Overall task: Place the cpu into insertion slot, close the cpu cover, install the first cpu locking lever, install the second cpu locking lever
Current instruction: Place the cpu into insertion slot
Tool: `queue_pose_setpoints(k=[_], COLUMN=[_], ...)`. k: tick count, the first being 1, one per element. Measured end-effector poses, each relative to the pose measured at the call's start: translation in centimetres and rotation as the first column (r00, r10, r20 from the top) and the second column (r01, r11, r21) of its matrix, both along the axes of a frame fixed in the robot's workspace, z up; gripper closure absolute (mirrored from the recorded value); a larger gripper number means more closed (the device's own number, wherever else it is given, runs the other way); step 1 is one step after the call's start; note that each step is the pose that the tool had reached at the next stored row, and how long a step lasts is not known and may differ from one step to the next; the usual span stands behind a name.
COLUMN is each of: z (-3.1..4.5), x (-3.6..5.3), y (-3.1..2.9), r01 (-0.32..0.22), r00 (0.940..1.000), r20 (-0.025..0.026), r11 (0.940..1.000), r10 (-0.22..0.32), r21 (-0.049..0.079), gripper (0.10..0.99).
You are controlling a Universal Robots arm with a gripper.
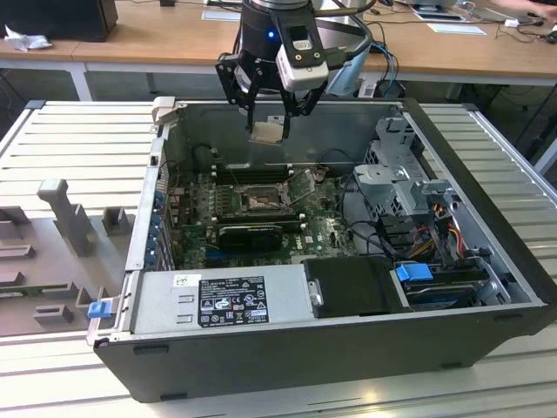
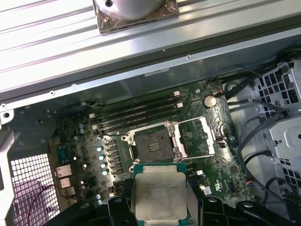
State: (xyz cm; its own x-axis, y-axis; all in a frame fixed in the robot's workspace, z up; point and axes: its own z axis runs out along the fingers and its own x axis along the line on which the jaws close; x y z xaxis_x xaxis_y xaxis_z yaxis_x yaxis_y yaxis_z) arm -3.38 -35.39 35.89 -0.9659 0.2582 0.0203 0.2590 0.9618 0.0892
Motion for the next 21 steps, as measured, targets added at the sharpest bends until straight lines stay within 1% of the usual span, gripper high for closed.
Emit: queue_pose_setpoints(k=[21], z=[-0.03], x=[0.00], y=[0.00], r01=[0.046], r00=[0.9990], r20=[0.0000], r11=[0.9990], r10=[-0.046], r21=[0.000], gripper=[0.557])
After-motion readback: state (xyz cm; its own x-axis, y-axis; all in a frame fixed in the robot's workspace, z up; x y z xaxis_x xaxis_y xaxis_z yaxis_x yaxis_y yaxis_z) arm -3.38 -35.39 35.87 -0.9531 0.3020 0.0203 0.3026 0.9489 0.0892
